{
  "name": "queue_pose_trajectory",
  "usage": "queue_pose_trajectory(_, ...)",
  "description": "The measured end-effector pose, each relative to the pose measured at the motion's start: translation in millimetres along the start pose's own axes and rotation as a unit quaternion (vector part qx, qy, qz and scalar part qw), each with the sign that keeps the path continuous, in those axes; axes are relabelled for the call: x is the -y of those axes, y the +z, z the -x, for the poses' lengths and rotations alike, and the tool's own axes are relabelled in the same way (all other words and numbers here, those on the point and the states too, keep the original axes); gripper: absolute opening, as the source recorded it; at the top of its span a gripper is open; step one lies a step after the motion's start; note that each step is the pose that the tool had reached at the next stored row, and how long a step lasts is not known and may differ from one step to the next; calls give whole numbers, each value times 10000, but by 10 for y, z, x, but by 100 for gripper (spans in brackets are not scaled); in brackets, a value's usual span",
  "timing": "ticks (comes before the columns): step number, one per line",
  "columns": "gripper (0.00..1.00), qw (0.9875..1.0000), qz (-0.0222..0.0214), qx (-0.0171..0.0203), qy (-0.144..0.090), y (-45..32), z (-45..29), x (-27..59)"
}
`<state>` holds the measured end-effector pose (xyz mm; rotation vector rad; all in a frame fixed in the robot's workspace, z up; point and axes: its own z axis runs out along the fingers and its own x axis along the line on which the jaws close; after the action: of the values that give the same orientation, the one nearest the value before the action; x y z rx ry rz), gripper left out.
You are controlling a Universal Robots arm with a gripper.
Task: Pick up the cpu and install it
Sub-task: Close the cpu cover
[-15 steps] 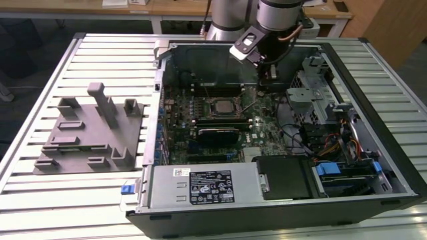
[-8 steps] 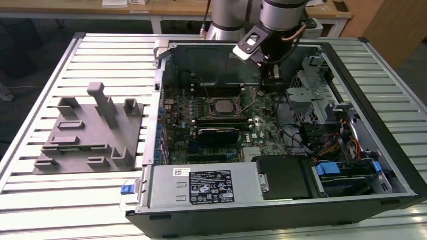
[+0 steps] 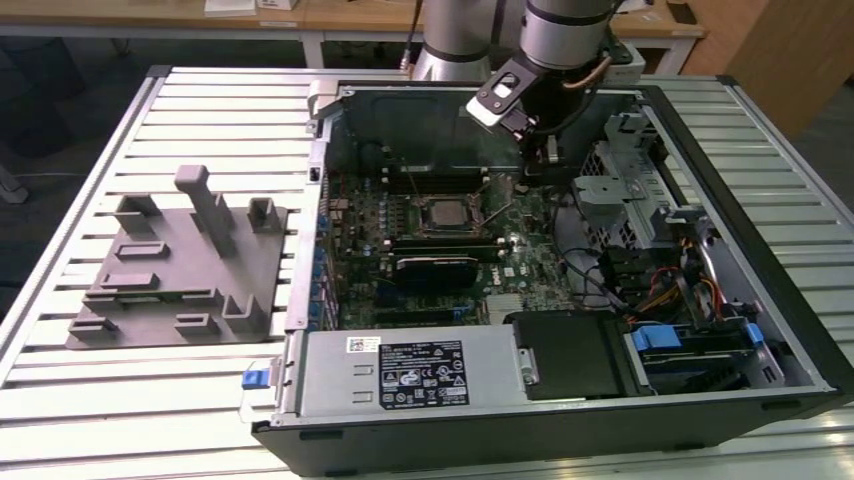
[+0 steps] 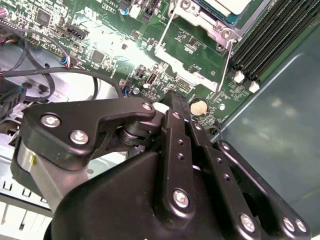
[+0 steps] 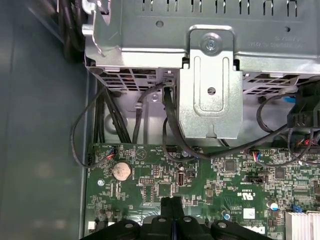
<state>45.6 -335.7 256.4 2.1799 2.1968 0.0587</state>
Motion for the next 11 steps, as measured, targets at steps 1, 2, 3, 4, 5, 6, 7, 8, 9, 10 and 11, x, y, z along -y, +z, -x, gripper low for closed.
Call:
queue_pose_trajectory(1,11,10000,0,0,3,15,0,1)
queue_pose_trajectory(2,11,10000,0,0,6,28,0,1)
queue_pose_trajectory(3,11,10000,0,0,8,40,-1,2)
queue_pose_trajectory(4,11,10000,0,1,9,51,-1,3)
queue_pose_trajectory(5,11,10000,-1,1,11,58,-1,3)
queue_pose_trajectory(6,11,10000,-1,2,11,59,0,3)
queue_pose_trajectory(7,11,10000,-1,1,11,59,0,2)
queue_pose_trajectory(8,11,10000,-1,2,11,59,0,2)
queue_pose_trajectory(9,11,10000,-1,1,12,59,0,2)
queue_pose_trajectory(10,11,10000,0,0,12,63,-1,2)
queue_pose_trajectory(11,11,10000,0,-1,13,70,-1,2)
